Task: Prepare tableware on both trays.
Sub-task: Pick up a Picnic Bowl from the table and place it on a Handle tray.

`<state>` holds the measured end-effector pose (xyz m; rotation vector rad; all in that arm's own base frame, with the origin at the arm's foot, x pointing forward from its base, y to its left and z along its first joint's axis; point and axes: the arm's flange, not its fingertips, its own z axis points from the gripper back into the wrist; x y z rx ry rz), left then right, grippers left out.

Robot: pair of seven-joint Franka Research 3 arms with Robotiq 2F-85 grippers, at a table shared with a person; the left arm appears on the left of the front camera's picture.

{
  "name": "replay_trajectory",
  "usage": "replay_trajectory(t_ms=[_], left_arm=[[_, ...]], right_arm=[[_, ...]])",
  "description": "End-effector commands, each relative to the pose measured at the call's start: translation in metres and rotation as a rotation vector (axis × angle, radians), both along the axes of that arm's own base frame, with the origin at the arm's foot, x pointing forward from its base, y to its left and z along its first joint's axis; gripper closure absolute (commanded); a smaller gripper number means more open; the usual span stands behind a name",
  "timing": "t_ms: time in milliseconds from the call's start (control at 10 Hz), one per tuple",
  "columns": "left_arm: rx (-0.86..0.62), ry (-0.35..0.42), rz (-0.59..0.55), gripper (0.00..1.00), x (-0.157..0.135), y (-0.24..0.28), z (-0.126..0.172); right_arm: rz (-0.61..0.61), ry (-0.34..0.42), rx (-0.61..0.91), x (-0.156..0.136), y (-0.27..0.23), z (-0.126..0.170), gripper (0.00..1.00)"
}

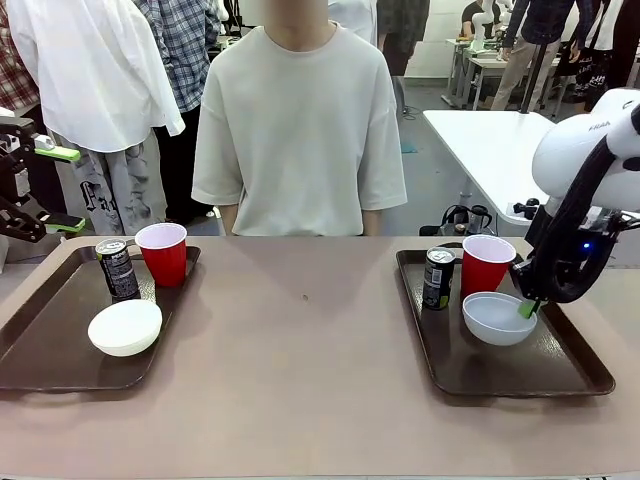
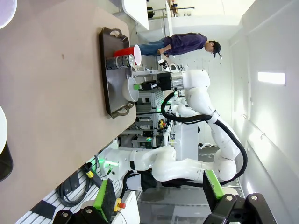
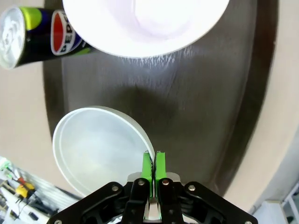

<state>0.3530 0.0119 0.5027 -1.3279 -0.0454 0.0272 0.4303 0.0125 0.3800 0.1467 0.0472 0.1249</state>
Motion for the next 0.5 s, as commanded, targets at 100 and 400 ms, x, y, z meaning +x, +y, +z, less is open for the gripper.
replay_trajectory(t_ms=[100,400], left_arm=[[-0.007,-0.018,-0.008,0.0,0.0002,0.0009,0.0004],[-0.007,-0.018,-0.008,0.0,0.0002,0.0009,0.0004]], right_arm=[[0.033,-0.061,0.045,0.0028,-0.0028,-0.0198,0.96],[0.024,-0.068,0.031,0.0034,-0.0024,-0.0203,0.36]])
